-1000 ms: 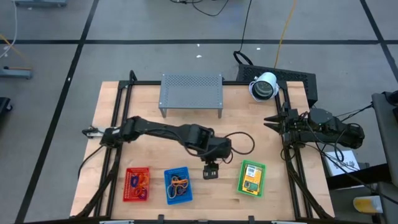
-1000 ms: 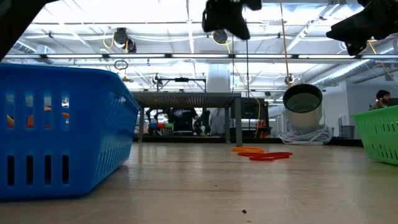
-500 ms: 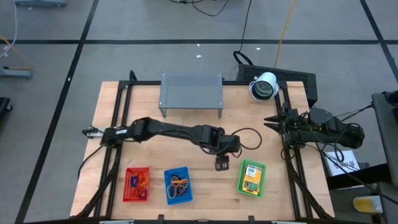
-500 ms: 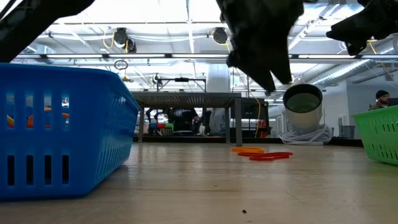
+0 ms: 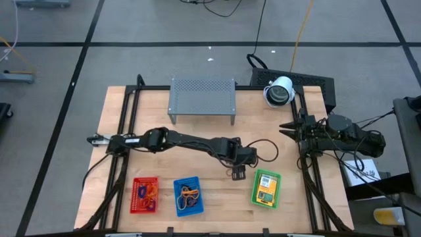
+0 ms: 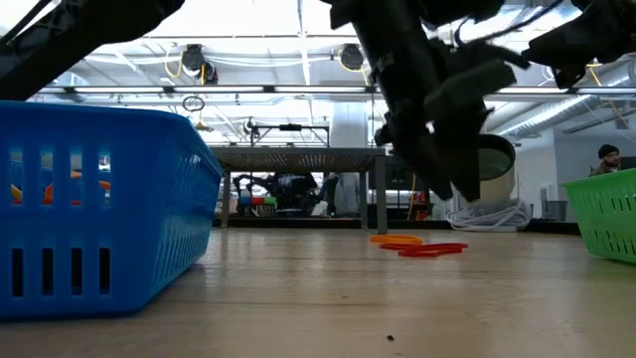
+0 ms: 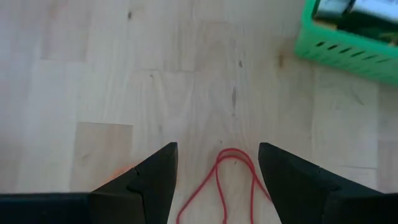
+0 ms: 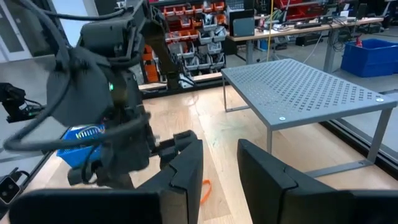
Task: Pick & Place Office Desk Supplies
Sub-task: Put the red rubber band into the blue bin
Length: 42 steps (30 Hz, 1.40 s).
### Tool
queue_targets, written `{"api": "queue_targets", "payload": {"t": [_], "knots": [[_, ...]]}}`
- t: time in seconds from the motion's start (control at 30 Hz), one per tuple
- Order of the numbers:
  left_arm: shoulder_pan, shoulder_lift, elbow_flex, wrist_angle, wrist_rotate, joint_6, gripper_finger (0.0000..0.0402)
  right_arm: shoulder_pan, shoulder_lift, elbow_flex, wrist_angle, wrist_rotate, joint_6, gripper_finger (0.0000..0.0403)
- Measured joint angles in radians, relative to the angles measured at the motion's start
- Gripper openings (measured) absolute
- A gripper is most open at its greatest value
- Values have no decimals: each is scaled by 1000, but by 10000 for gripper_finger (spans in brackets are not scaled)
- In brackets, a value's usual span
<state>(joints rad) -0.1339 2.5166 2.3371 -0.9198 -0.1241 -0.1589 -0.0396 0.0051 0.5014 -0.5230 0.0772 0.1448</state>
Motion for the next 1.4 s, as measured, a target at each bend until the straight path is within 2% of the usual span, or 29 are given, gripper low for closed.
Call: {"api": "queue_targets", "payload": {"t": [0.73,1.03,1.17,1.27,1.37,1.4], "knots": [[-12,19,-92,50,20,25,234,0,0,0,-1,0,0,89],[-12,11,-180,123,86,-5,230,0,0,0,-1,0,0,89],[-14,10,-192,113,83,-53,184,0,0,0,-1,0,0,89],[-14,11,-192,111,90,-63,116,0,0,0,-1,0,0,89],[-14,11,-192,113,87,-74,31,0,0,0,-1,0,0,89],[-15,12,-192,113,86,-85,17,0,0,0,-1,0,0,89]]}}
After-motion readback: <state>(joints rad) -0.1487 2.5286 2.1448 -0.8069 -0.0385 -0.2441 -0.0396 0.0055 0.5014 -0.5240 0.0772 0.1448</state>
